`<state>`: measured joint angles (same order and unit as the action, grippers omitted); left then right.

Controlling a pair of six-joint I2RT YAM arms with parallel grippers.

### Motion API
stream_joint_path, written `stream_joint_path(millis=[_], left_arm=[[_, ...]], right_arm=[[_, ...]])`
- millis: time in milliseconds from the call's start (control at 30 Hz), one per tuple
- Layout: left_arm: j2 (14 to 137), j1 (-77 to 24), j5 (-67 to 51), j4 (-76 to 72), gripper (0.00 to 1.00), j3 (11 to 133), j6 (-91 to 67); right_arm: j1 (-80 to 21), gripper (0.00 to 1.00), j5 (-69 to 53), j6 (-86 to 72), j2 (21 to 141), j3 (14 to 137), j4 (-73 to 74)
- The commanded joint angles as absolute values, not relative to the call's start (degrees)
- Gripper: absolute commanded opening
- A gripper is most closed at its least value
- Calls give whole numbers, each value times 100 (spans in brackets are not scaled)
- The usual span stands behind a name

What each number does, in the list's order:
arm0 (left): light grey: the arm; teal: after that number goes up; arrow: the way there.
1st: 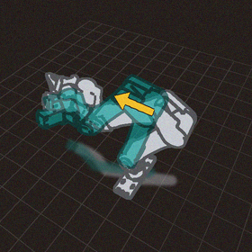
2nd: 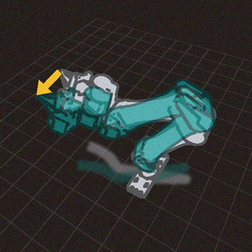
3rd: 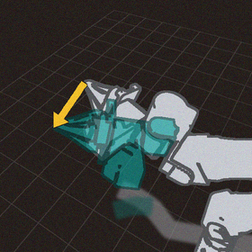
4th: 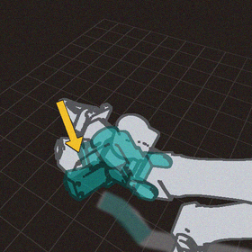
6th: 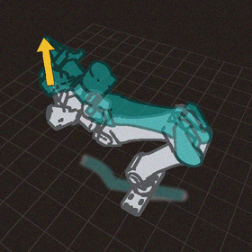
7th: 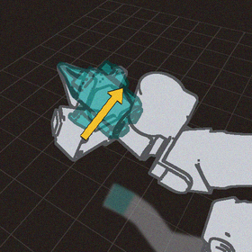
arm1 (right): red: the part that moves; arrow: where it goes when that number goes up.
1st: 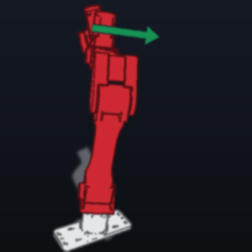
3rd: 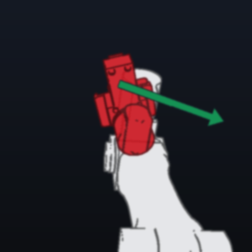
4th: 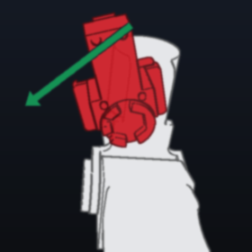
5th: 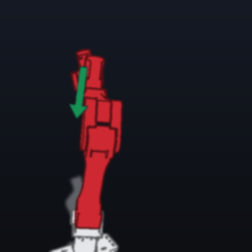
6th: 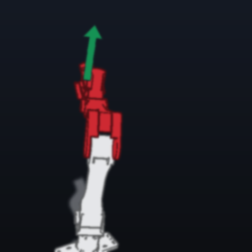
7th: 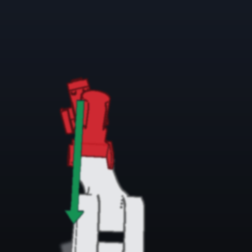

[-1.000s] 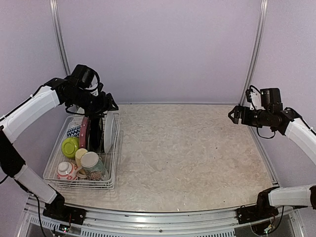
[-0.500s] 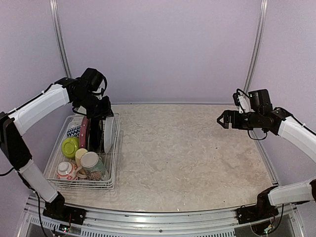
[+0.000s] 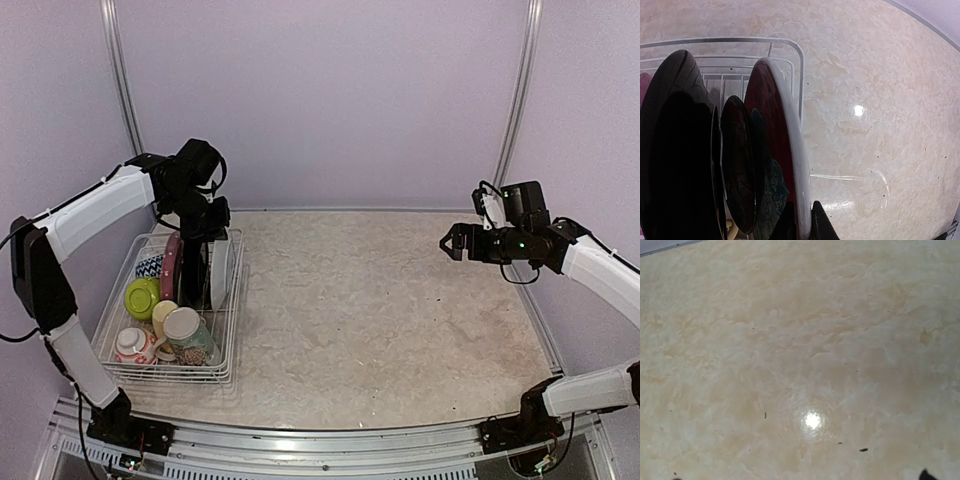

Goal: Unload the mixed dishes from the dish rack
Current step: Grab the plate from the dish rack.

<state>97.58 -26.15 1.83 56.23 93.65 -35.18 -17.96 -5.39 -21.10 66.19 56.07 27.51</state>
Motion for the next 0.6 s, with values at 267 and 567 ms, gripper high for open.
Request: stream_joint_path(millis=[267,567], left_arm=[[9926,-2675,408,6066,8,9583,-3304],[9855,-2699,542,6427,0,9939,-3379]], right_arm=[[-1854,100,-282,-2172,6509,5703,2893],[-1854,100,-260,-2236,6528,5736,2874]])
